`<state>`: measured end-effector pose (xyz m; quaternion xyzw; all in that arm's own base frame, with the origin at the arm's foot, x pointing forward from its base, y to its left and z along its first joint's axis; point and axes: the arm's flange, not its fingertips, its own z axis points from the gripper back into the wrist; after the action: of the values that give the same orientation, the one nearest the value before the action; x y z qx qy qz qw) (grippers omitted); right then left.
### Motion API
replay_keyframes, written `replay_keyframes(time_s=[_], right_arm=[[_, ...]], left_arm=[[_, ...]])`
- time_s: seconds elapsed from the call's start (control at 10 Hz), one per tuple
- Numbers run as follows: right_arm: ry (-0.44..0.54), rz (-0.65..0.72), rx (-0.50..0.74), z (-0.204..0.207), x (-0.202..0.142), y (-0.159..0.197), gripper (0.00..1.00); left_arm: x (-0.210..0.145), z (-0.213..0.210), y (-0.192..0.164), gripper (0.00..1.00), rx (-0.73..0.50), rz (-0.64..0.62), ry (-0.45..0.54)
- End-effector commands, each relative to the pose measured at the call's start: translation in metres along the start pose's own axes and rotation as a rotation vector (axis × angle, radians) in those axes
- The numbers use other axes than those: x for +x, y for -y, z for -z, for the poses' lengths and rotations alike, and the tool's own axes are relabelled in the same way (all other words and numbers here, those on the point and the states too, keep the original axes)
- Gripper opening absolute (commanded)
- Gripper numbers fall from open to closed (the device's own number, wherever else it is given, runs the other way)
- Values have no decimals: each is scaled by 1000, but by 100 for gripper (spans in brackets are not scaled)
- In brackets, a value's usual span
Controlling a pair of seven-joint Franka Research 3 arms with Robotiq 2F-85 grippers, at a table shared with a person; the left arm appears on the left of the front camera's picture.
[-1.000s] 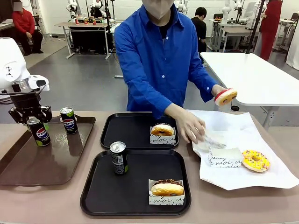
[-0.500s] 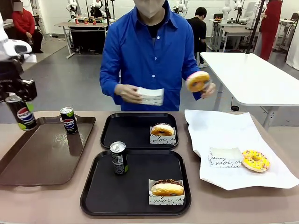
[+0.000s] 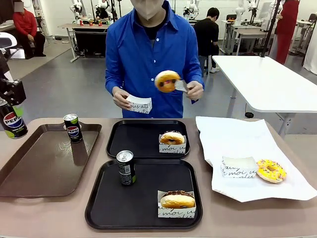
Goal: Set up donuts and drinks on trays.
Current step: Pick up one Pepsi coke from the Handle tray and place it on the Flat Tray without a Pepsi coke.
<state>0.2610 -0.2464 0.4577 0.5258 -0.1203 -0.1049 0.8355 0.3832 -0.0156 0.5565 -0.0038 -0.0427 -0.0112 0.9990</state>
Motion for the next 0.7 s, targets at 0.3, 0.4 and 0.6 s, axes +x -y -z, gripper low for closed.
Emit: replay_keyframes(time_s=[0.3, 0.4, 0.6], right_arm=[[-10, -7, 3, -1, -1, 1, 100], [-10, -7, 3, -1, -1, 1, 100], [-10, -7, 3, -1, -1, 1, 100]], left_arm=[[26, -7, 39, 59, -8, 35, 100], [46, -12, 57, 59, 7, 66, 120], [77, -13, 90, 59, 15, 100, 142]])
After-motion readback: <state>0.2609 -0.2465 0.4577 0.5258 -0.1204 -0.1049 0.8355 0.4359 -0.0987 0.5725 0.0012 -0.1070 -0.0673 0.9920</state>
